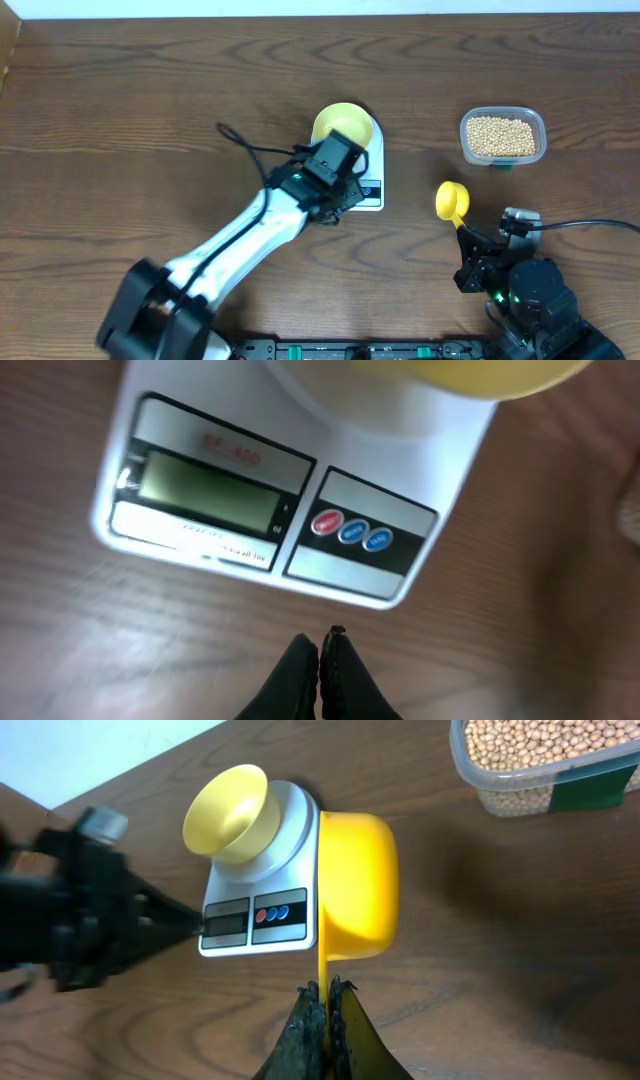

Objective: Scoop item into bowl and weigh 50g on scale

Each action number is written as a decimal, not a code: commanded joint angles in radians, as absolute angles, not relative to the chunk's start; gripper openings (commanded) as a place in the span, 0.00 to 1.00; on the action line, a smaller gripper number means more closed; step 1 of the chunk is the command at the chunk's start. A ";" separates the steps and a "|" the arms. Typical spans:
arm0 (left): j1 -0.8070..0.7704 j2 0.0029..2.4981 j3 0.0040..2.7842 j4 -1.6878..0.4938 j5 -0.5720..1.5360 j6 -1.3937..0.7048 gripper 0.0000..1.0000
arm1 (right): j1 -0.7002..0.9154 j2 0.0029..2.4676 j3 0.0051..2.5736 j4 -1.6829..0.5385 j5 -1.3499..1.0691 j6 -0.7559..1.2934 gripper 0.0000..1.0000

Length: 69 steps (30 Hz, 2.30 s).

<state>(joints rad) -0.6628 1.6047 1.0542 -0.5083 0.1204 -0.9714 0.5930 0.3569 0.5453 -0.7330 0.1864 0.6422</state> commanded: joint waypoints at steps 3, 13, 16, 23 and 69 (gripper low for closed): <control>-0.672 1.693 1.051 -0.449 0.096 -0.966 0.07 | 0.586 0.351 0.556 -0.730 0.228 0.631 0.01; -0.672 1.778 1.051 -0.372 0.092 -0.965 0.07 | 0.586 0.351 0.556 -0.730 0.260 0.630 0.01; -0.672 1.794 1.051 -0.348 0.090 -0.965 0.07 | 0.586 0.351 0.556 -0.730 0.260 0.630 0.01; -0.672 1.813 1.051 -0.327 0.031 -0.965 0.07 | 0.586 0.351 0.556 -0.730 0.260 0.630 0.01; -0.659 1.462 1.053 -0.509 -0.024 -0.814 0.07 | 0.586 0.353 0.555 -0.728 0.264 0.628 0.01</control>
<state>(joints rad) -0.6693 1.5639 1.0538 -0.4622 0.0677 -0.8845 0.5930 0.3569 0.5453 -0.7319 0.2443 0.6422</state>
